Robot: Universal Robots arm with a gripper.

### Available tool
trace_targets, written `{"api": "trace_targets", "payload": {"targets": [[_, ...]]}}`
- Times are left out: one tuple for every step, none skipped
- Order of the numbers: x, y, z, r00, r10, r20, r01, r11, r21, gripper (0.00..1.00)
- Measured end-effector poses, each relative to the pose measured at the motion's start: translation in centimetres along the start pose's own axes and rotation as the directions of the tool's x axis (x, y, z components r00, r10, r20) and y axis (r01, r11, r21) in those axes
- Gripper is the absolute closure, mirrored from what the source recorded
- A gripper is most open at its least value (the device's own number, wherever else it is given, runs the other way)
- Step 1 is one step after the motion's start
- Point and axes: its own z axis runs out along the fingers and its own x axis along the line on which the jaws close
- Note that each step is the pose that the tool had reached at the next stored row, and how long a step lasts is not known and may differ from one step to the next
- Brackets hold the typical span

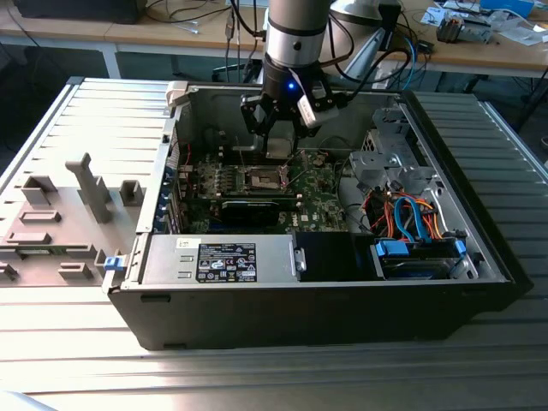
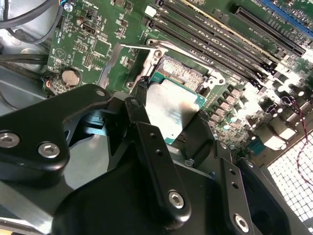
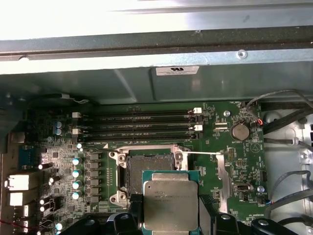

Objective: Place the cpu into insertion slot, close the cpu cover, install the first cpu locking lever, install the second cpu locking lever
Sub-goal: 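Place the cpu into insertion slot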

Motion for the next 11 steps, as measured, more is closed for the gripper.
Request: {"api": "trace_targets", "payload": {"targets": [[0.0, 0.0, 0.03, 1.0, 0.0, 0.0, 0.0, 1.0, 0.0003, 0.46], [0.0, 0.0, 0.07, 1.0, 0.0, 0.0, 0.0, 1.0, 0.0005, 0.46], [0.0, -0.01, 0.09, 1.0, 0.0, 0.0, 0.0, 1.0, 0.0008, 0.46], [0.0, -0.01, 0.11, 1.0, 0.0, 0.0, 0.0, 1.0, 0.0009, 0.46], [0.0, -0.01, 0.13, 1.0, 0.0, 0.0, 0.0, 1.0, 0.001, 0.46], [0.0, -0.01, 0.15, 1.0, 0.0, 0.0, 0.0, 1.0, 0.0011, 0.46], [0.0, -0.01, 0.16, 1.0, 0.0, 0.0, 0.0, 1.0, 0.0012, 0.46], [0.0, -0.01, 0.19, 1.0, 0.0, 0.0, 0.0, 1.0, 0.0013, 0.46], [0.0, -0.01, 0.23, 1.0, 0.0, 0.0, 0.0, 1.0, 0.0016, 0.46], [-0.01, -0.02, 0.27, 1.0, 0.0, 0.0, 0.0, 1.0, 0.0019, 0.46], [0.0, -0.02, 0.29, 1.0, 0.0, 0.0001, 0.0, 1.0, 0.0021, 0.46]]}}
